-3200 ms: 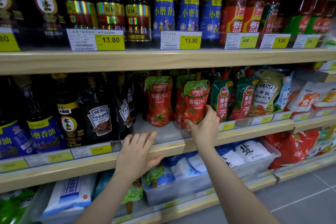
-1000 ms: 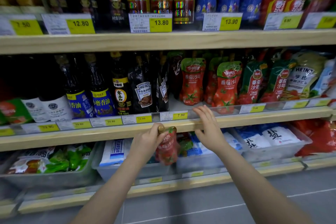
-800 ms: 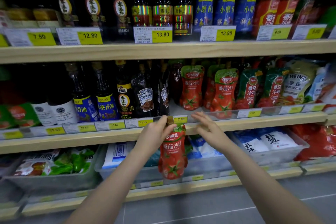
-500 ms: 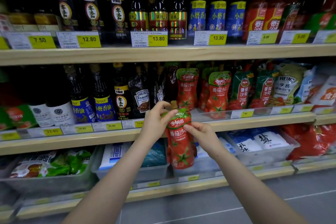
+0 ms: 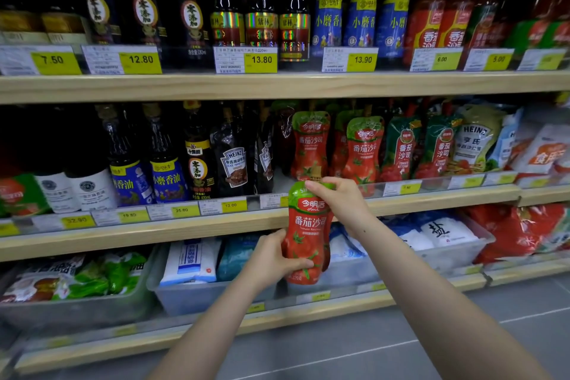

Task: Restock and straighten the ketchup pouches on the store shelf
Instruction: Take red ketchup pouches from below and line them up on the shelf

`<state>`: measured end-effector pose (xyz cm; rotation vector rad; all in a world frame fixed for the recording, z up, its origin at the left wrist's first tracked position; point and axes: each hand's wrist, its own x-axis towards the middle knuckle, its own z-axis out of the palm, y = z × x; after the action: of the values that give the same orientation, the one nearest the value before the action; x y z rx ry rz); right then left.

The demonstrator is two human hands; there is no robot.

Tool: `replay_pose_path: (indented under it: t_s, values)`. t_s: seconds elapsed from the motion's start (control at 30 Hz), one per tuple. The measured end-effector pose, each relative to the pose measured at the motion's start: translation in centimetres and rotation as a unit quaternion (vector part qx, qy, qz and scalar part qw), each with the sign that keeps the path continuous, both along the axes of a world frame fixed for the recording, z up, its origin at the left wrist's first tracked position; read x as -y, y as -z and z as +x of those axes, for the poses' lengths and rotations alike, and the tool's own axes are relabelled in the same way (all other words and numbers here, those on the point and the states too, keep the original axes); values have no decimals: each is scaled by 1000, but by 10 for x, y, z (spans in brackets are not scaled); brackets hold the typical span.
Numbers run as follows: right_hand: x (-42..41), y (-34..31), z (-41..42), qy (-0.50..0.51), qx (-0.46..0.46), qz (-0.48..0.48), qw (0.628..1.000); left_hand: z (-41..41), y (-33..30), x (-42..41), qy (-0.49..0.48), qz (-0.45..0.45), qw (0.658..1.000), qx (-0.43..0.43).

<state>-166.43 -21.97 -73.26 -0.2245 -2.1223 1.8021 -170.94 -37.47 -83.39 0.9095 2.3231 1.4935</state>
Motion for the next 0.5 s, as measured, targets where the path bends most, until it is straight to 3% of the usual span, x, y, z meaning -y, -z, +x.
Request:
replay_pose_path:
  t_s: [0.13, 0.33, 0.5]
  values:
    - [-1, -3, -5, 1, 44, -4, 999, -1, 7, 1, 4, 7, 1000, 17]
    - [-4, 10, 1, -27, -13, -77, 997, -2, 2, -2, -45, 57, 997, 15]
    - [-16, 21, 8, -23, 7, -92, 995, 3, 9, -4, -28, 76, 996, 35]
